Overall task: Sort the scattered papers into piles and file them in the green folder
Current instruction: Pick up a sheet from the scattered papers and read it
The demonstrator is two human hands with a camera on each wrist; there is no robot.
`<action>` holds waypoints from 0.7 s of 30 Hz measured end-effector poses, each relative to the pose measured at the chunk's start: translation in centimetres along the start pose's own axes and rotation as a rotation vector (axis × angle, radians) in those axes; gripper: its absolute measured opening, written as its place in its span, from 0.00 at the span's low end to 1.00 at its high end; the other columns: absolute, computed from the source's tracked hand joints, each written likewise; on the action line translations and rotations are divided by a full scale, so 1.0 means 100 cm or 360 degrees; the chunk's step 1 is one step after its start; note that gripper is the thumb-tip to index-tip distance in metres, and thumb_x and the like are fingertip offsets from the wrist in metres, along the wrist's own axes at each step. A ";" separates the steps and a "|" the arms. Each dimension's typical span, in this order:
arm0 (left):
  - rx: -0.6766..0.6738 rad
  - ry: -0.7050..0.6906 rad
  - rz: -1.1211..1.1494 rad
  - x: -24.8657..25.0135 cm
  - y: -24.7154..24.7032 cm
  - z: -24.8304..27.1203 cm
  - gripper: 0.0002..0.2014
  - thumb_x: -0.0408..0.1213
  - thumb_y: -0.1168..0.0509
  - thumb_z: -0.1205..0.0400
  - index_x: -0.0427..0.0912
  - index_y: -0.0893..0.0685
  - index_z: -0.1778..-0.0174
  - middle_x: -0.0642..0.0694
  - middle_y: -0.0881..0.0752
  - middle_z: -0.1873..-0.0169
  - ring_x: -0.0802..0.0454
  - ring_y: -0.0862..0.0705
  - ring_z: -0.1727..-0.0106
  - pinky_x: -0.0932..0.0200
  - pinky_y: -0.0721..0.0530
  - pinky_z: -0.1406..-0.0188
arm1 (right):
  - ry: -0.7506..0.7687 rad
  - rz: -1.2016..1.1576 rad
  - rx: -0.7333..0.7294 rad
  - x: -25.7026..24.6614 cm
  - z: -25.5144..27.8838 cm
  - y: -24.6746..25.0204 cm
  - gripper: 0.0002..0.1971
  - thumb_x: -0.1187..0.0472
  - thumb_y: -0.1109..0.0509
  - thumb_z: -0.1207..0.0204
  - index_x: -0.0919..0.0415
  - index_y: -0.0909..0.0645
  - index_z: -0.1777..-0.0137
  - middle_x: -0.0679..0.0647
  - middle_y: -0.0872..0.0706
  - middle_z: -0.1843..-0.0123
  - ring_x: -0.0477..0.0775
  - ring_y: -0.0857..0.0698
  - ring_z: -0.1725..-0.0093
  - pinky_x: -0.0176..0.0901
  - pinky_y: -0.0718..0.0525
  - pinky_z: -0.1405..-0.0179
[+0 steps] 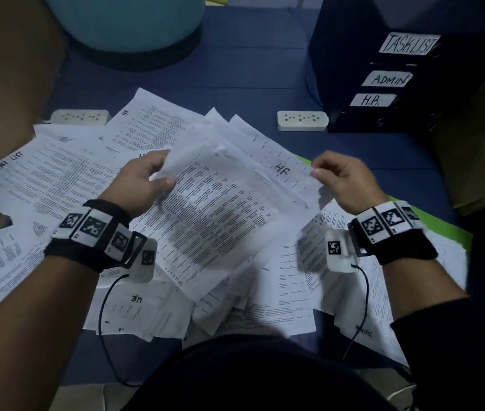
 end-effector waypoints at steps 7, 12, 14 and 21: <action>0.0121 -0.0108 0.0135 0.019 0.001 0.010 0.08 0.33 0.36 0.21 0.52 0.19 0.52 0.37 0.12 0.57 0.41 0.17 0.59 0.29 0.19 0.48 | 0.0243 -0.0495 0.0043 -0.047 0.008 0.018 0.09 0.61 0.31 0.23 0.48 0.16 0.62 0.40 0.16 0.66 0.39 0.20 0.65 0.34 0.21 0.66; 0.0500 -0.0069 0.0416 0.013 0.005 0.026 0.17 0.24 0.40 0.18 0.56 0.20 0.49 0.56 0.09 0.59 0.54 0.11 0.55 0.51 0.15 0.51 | -0.0139 -0.1239 0.0018 -0.027 0.016 -0.021 0.27 0.46 0.22 0.36 0.53 0.23 0.39 0.52 0.16 0.54 0.49 0.21 0.66 0.44 0.20 0.65; 0.0555 -0.0021 0.0451 0.006 -0.001 0.033 0.16 0.26 0.40 0.17 0.50 0.20 0.40 0.53 0.10 0.53 0.55 0.12 0.49 0.52 0.16 0.47 | -0.0170 -0.1063 -0.0037 -0.029 0.027 -0.049 0.31 0.55 0.23 0.37 0.59 0.27 0.34 0.47 0.12 0.54 0.47 0.14 0.60 0.48 0.17 0.59; 0.0791 -0.0066 0.0474 0.010 -0.007 0.052 0.11 0.28 0.40 0.17 0.44 0.21 0.41 0.51 0.15 0.54 0.51 0.16 0.51 0.55 0.16 0.51 | -0.0085 -0.0668 0.0348 -0.069 0.024 -0.066 0.18 0.62 0.31 0.34 0.51 0.22 0.42 0.51 0.13 0.45 0.53 0.14 0.44 0.62 0.18 0.38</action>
Point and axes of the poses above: each hand's wrist, its own z-axis away from the middle knuckle, its own y-axis out of the back of the hand, x = y × z, the point moved 4 cm from there along -z, towards the middle knuckle
